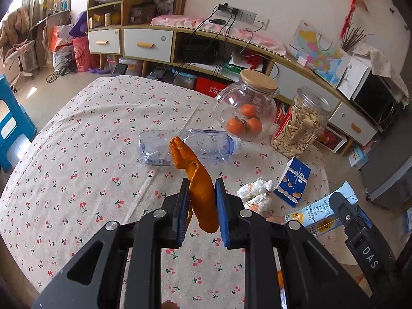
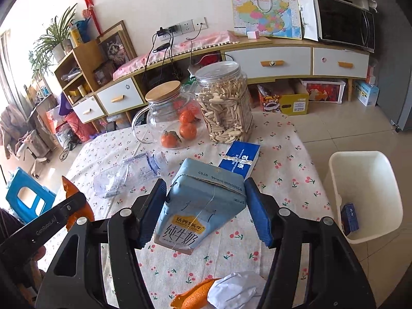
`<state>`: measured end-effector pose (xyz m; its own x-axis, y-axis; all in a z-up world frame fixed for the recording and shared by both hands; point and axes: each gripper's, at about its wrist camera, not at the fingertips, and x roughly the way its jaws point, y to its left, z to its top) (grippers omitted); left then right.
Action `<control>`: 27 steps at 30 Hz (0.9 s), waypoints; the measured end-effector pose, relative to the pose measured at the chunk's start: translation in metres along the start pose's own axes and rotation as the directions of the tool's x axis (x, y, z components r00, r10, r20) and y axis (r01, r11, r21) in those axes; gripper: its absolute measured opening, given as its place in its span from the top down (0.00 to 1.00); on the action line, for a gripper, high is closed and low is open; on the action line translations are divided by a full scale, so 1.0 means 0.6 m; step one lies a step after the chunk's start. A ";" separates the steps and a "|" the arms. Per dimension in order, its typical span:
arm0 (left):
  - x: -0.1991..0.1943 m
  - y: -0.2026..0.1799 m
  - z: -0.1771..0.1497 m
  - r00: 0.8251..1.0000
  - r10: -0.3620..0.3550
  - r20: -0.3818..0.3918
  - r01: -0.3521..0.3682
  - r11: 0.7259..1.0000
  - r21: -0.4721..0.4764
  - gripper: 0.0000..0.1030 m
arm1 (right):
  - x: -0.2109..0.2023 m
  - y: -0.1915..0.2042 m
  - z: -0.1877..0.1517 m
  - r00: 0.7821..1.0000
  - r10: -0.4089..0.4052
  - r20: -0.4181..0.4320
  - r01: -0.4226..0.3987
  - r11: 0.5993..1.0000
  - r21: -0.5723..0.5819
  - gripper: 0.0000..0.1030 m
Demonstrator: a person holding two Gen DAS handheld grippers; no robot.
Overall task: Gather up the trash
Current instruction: 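Carry the milk carton into the bin with the right tool while the left holds the peel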
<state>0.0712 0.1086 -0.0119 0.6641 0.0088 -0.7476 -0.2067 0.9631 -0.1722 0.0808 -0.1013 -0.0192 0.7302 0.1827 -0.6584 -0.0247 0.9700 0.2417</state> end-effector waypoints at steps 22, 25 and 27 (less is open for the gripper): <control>-0.011 -0.152 -0.040 0.997 -0.061 0.041 0.054 0.985 0.163 0.80 | -0.084 -0.188 0.027 0.957 -0.255 0.139 0.247 0.966 0.074 0.43; -0.011 -0.178 -0.048 0.996 -0.075 0.040 0.066 0.978 0.196 0.80 | -0.095 -0.231 0.035 0.926 -0.337 0.169 0.327 0.941 0.089 0.43; -0.010 -0.196 -0.055 0.996 -0.084 0.037 0.074 0.973 0.220 0.80 | -0.101 -0.262 0.037 0.907 -0.381 0.178 0.368 0.924 0.103 0.43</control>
<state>0.0677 -0.0138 -0.0081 0.7055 -0.0621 -0.7060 0.0059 0.9966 -0.0818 0.0558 -0.2683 -0.0013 0.7935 -0.2326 -0.5623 0.3163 0.9471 0.0546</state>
